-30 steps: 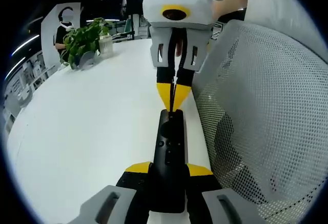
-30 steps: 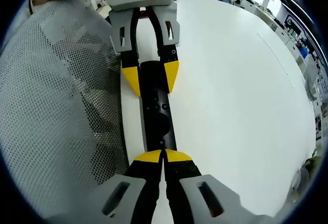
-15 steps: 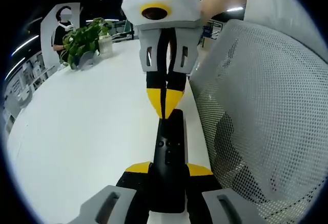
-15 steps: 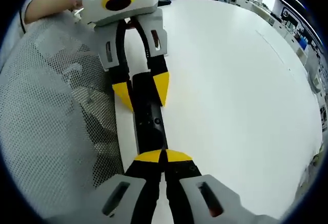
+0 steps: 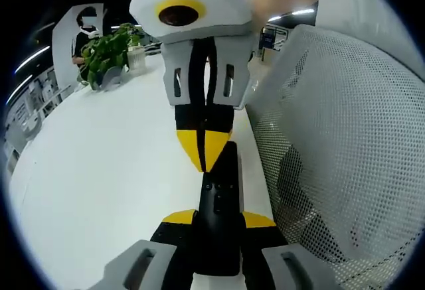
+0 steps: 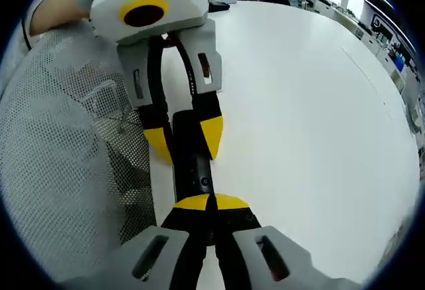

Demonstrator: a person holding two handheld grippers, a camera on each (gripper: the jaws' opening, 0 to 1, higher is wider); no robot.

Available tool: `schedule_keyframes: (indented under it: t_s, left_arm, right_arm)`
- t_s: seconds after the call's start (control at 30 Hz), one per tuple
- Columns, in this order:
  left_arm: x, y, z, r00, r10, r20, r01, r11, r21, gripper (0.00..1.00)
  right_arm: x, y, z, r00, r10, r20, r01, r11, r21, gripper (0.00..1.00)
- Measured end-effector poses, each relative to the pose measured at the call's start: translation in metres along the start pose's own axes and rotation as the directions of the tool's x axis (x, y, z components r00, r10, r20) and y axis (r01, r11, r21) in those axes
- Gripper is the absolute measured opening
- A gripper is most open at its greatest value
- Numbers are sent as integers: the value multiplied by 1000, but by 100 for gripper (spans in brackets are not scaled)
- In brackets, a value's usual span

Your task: Press the specified remote control buttons in sequence, fully releasing each button before pressing the next.

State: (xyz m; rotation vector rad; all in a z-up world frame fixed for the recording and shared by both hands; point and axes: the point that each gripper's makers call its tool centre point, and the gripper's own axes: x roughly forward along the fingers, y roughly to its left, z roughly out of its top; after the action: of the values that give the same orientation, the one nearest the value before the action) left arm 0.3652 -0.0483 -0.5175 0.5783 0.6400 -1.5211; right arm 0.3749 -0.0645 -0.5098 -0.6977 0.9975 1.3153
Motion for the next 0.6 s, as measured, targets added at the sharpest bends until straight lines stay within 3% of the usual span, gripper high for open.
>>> schedule_keyframes:
  t_s: [0.03,0.1,0.37,0.47,0.6]
  left_arm:
    - [0,0,0,1000,0,0,0,1000,0,24]
    - [0,0,0,1000,1,2,-1,1000,-1,24]
    - [-1,0,0,1000,-1,3,1,1000,8,24]
    - [0,0,0,1000,0,-2,0,1000,14,24]
    - [0,0,0,1000,-3,-4,3,1000,11,24]
  right_arm:
    - [2,3,4,1000,9,10,-9,1000,-5,0]
    - [3,-3,6,999,-52,-15,50,993,-111,0]
    - [2,1,1,998,27,-53,-28,999,-18,0]
    - [2,1,1,999,26,-42,-27,999,-25,0]
    - [5,0,3,995,52,-87,-55,998,-36,0]
